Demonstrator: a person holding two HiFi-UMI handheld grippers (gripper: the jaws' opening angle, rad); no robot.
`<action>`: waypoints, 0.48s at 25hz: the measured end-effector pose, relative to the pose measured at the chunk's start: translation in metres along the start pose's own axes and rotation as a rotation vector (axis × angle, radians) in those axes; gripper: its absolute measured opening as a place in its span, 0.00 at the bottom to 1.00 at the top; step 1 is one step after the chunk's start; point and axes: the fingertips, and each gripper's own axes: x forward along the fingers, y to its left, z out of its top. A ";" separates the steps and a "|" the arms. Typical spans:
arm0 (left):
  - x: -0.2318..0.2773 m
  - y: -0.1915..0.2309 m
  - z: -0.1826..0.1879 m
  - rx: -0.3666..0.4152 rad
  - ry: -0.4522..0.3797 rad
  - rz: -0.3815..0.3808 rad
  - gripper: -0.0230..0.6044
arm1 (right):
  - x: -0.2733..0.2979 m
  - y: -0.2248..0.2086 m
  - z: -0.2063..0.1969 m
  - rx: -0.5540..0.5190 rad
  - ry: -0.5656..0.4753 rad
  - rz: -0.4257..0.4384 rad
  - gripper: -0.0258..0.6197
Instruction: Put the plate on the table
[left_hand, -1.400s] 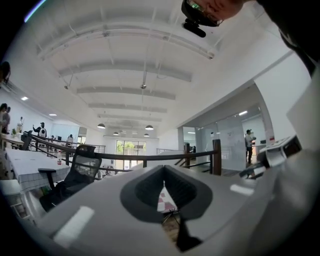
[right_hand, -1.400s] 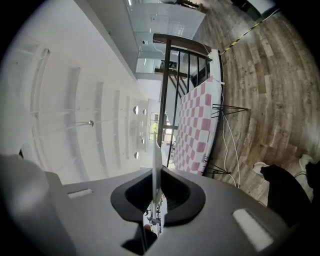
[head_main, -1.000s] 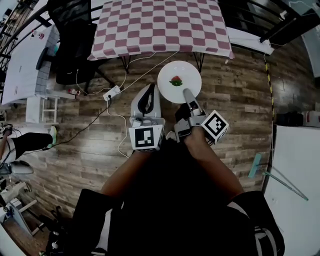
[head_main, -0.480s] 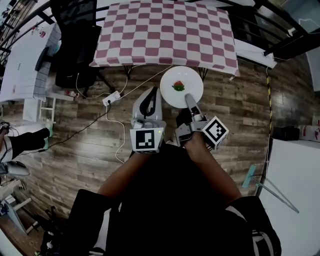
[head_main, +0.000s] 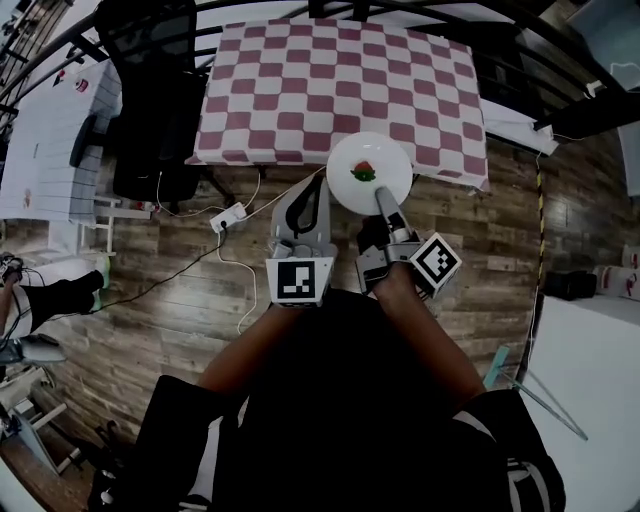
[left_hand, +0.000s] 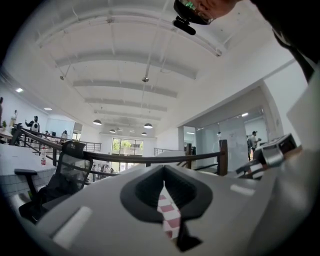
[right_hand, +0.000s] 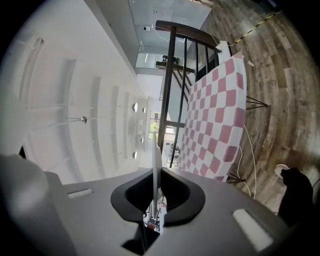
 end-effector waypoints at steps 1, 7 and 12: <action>0.007 0.008 0.000 -0.011 0.003 0.004 0.05 | 0.011 0.004 0.000 0.002 0.002 0.006 0.07; 0.052 0.047 -0.004 -0.031 0.022 0.007 0.05 | 0.063 0.018 0.011 0.038 -0.012 -0.001 0.07; 0.081 0.081 -0.009 -0.047 0.046 0.010 0.05 | 0.103 0.030 0.023 0.033 -0.034 0.000 0.07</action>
